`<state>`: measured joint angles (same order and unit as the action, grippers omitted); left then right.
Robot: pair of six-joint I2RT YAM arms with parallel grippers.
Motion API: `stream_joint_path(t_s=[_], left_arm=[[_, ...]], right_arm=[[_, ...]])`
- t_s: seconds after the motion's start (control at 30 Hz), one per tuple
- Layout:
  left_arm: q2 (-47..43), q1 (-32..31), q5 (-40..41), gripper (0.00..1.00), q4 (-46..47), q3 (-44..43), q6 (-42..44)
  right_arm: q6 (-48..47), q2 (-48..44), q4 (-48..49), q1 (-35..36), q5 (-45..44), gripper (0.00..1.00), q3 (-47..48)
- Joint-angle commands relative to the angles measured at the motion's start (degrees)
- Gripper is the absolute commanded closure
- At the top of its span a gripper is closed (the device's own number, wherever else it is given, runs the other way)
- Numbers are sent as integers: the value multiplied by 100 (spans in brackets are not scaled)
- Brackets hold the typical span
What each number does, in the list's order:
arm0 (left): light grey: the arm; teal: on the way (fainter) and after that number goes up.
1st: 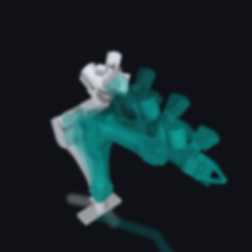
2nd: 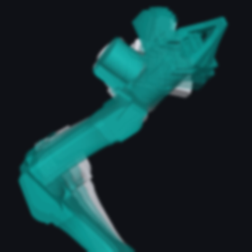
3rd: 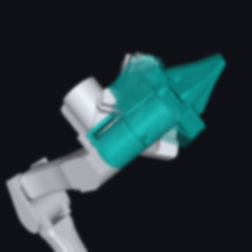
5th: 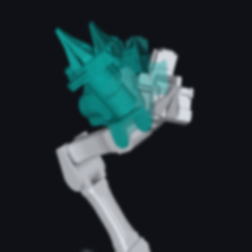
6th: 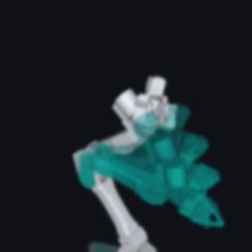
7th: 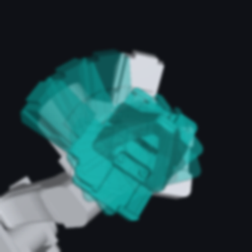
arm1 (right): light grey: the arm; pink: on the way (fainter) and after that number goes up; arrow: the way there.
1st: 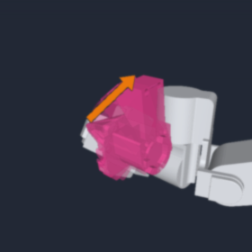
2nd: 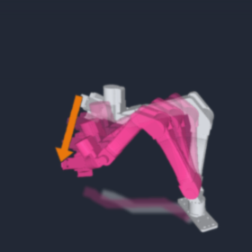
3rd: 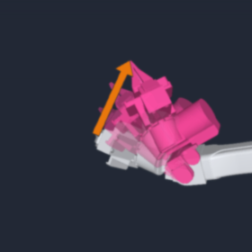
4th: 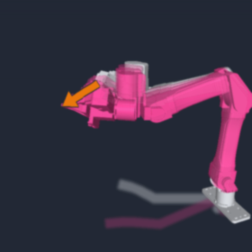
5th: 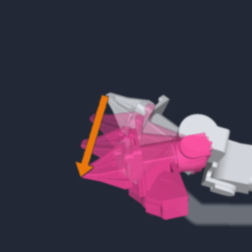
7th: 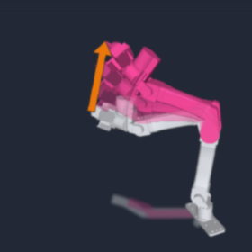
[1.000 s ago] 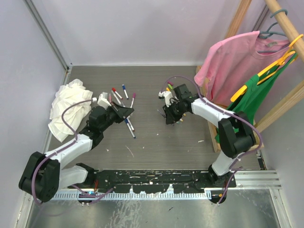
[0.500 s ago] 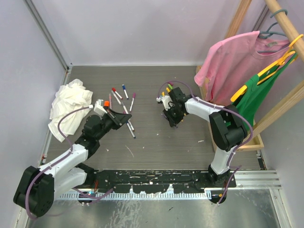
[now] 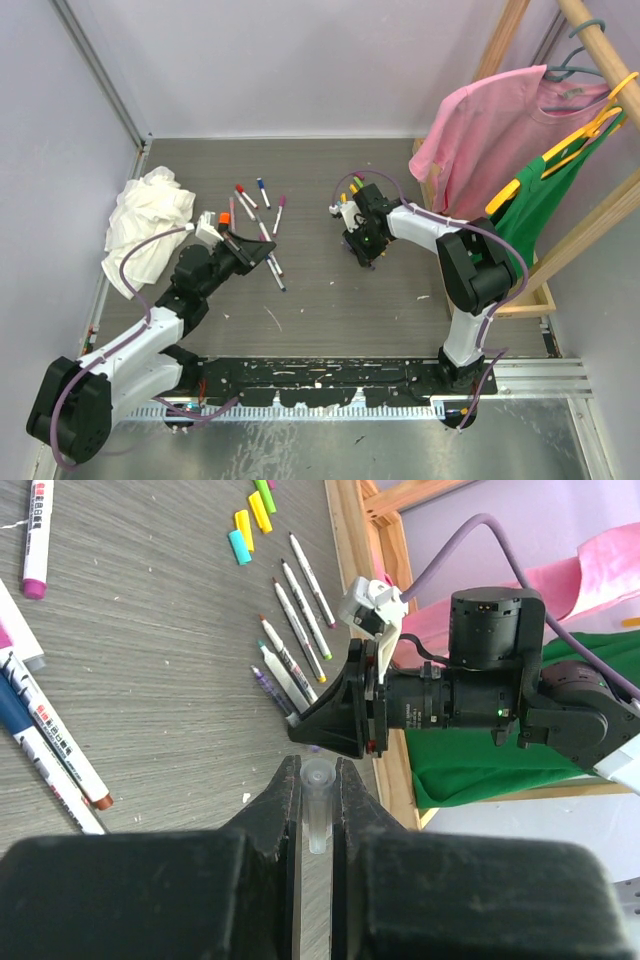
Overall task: Open the pen caps
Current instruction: Place the pen at the center of the board.
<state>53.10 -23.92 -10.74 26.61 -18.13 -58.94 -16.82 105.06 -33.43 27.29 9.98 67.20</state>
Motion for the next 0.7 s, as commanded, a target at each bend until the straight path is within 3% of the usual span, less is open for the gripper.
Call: stream_joint_path(t_s=[0.0,0.67], left_arm=[[-130,19,20,100,169,19,-47],[51,10,-100,100,582,160,-339]], right_arm=[[21,68,50,31,-110,73,171],[64,-289,64,22,117,69,192]])
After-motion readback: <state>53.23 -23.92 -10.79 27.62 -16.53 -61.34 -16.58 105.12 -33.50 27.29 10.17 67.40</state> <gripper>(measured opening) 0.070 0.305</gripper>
